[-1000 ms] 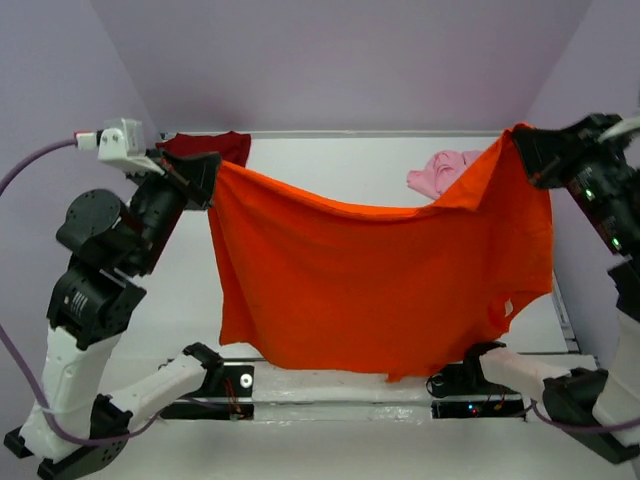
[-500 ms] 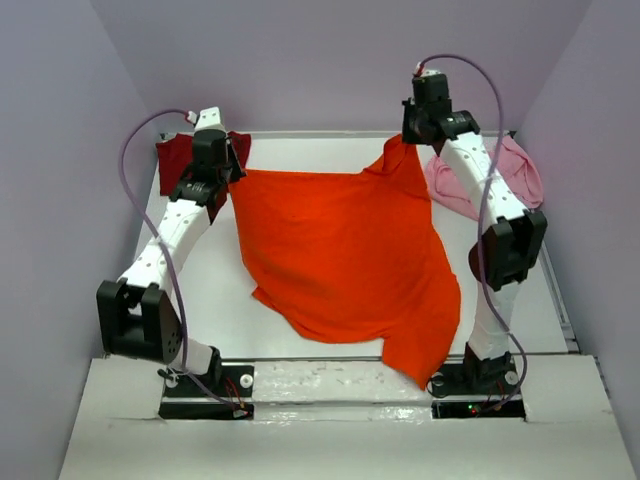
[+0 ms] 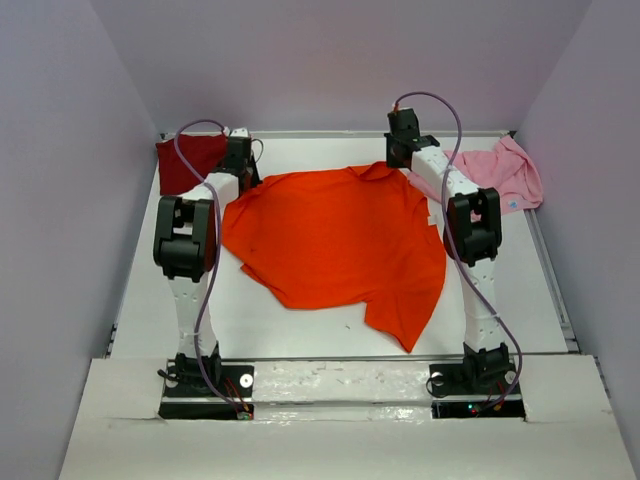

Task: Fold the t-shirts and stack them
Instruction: Flatten out the tshirt

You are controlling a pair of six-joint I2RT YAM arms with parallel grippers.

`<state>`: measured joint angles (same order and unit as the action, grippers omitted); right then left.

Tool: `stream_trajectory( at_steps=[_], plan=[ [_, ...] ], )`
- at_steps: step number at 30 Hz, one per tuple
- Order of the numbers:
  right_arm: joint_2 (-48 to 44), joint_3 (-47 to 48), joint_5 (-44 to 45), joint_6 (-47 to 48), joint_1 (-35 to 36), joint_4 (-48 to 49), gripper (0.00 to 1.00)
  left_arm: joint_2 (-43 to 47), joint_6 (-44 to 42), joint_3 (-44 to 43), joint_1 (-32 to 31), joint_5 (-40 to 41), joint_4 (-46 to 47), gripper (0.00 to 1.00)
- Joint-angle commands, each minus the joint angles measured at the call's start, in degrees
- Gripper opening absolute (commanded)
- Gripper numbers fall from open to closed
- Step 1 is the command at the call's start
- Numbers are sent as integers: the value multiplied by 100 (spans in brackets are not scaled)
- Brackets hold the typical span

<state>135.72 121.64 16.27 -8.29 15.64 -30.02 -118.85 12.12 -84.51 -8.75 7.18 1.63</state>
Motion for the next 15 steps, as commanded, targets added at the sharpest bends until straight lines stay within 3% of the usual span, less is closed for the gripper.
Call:
stream_trajectory(
  at_steps=[1, 15],
  plan=[
    [-98, 404, -27, 100, -70, 559, 0, 11, -70, -716, 23, -155, 294, 0],
    [-1653, -835, 51, -93, -70, 532, 0, 1117, 28, -222, 76, -340, 331, 0]
  ],
)
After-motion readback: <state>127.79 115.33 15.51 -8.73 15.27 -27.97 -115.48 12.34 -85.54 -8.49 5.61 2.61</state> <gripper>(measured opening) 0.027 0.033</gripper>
